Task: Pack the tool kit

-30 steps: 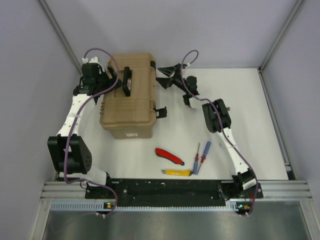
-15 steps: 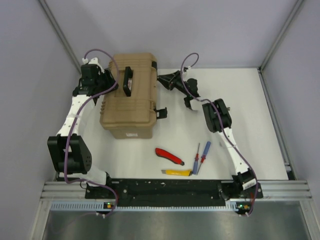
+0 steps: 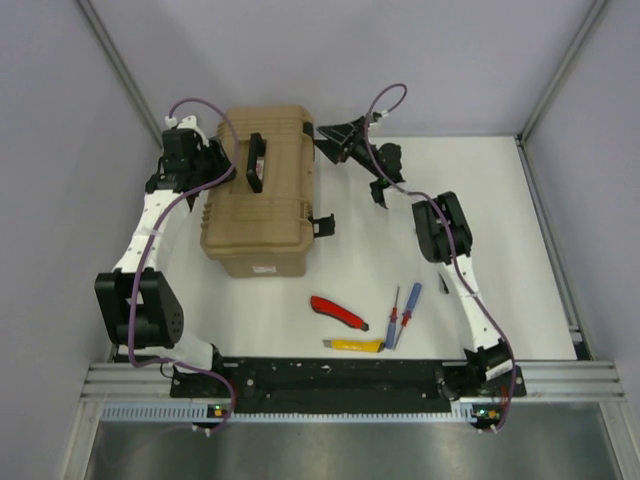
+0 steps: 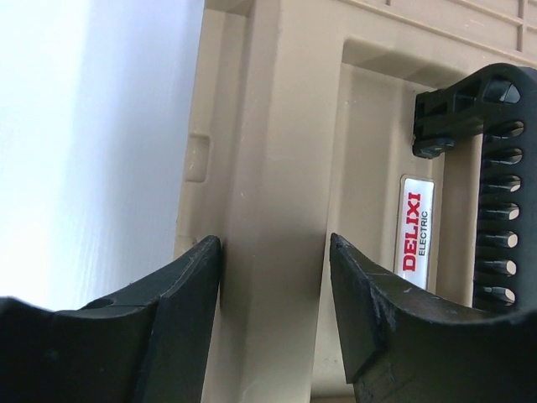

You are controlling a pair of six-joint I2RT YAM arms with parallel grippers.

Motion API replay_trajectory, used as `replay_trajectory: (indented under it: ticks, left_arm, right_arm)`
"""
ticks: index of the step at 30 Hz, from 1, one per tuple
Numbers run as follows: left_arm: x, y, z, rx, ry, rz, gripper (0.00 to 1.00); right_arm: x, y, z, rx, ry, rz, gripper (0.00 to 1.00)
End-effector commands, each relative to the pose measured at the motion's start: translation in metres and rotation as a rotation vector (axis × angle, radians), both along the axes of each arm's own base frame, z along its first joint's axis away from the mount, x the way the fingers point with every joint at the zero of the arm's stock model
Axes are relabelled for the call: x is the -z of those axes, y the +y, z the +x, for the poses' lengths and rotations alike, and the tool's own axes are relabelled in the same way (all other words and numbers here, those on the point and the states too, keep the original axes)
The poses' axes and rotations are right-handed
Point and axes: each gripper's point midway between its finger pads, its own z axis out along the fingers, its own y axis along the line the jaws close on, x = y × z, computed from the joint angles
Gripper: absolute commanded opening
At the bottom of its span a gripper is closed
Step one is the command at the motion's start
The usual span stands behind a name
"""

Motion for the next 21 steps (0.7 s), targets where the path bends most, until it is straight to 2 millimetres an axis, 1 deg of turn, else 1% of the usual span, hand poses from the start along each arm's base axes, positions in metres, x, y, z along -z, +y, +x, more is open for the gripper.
replay_trajectory:
  ticks: [1, 4, 5, 11, 16, 19, 21]
  left_arm:
    - [0.038, -0.045, -0.026, 0.135, 0.156, -0.109, 0.59]
    - [0.040, -0.046, -0.027, 0.135, 0.163, -0.112, 0.61]
    - [0.041, -0.046, -0.027, 0.134, 0.166, -0.116, 0.62]
    - [0.050, -0.053, -0.029, 0.166, 0.186, -0.117, 0.63]
    - [0.058, -0.071, -0.033, 0.261, 0.192, -0.158, 0.62]
    - [0.063, -0.079, -0.034, 0.293, 0.198, -0.179, 0.61]
    - [0.065, -0.084, -0.035, 0.307, 0.204, -0.194, 0.59]
  right_arm:
    - [-0.043, 0.024, -0.033, -0.085, -0.088, 0.068, 0.87]
    - [-0.026, 0.026, -0.030, -0.072, -0.041, 0.033, 0.89]
    - [-0.024, 0.027, -0.030, -0.070, -0.034, 0.019, 0.89]
    - [0.011, 0.027, -0.022, -0.030, 0.037, -0.064, 0.90]
    - [0.041, 0.023, -0.018, -0.002, 0.097, -0.083, 0.90]
    - [0.049, 0.020, -0.017, 0.013, 0.113, -0.081, 0.90]
    - [0.046, 0.021, -0.019, -0.003, 0.096, -0.057, 0.90]
